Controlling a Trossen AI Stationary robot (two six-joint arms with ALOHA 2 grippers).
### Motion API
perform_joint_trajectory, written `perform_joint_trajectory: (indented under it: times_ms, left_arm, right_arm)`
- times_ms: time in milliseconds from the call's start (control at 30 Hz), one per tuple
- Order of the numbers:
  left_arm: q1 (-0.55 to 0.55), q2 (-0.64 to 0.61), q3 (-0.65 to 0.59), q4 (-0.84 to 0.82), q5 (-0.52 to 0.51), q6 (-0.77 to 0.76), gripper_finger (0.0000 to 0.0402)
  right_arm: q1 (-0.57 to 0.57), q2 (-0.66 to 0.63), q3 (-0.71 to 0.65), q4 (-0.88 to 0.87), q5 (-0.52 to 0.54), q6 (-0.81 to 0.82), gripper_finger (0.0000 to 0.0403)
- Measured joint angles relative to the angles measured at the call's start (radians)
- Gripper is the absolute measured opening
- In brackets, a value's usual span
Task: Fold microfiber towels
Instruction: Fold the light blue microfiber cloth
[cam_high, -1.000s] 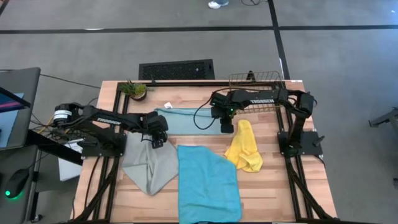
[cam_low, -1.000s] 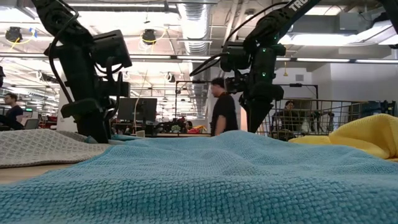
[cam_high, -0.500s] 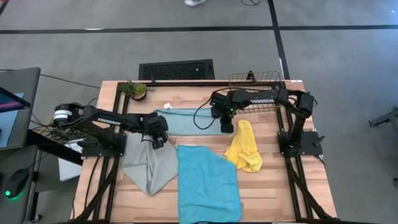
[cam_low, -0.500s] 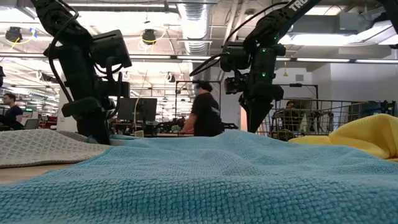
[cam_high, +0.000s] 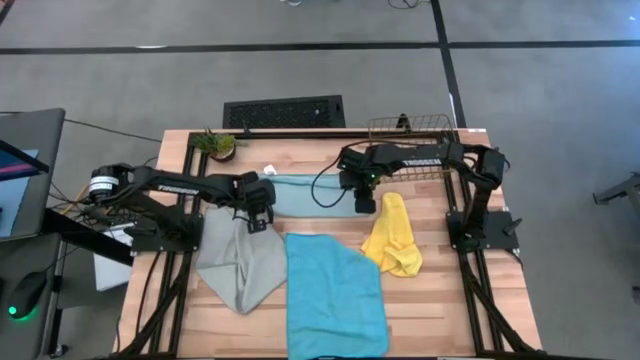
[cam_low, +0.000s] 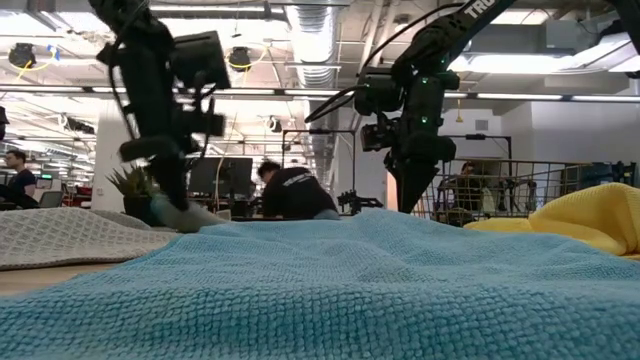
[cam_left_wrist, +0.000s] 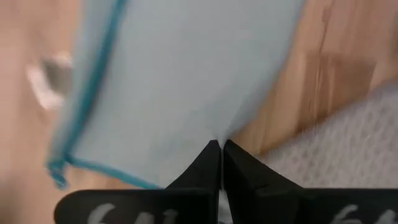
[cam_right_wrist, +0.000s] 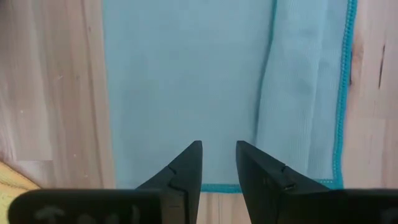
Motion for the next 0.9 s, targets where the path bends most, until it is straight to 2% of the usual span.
perform_joint_trajectory:
  times_ms: [533, 900]
  left_arm:
    - [0.0, -0.001, 0.135, -0.001, -0.04, 0.219, 0.0002]
    - [0.0, -0.002, 0.158, 0.0, -0.039, 0.253, 0.0002]
  right_arm:
    - [-0.097, -0.232, 0.0, 0.004, 0.003, 0.036, 0.0122]
    - [-0.091, -0.32, 0.0, 0.008, -0.025, 0.039, 0.0122]
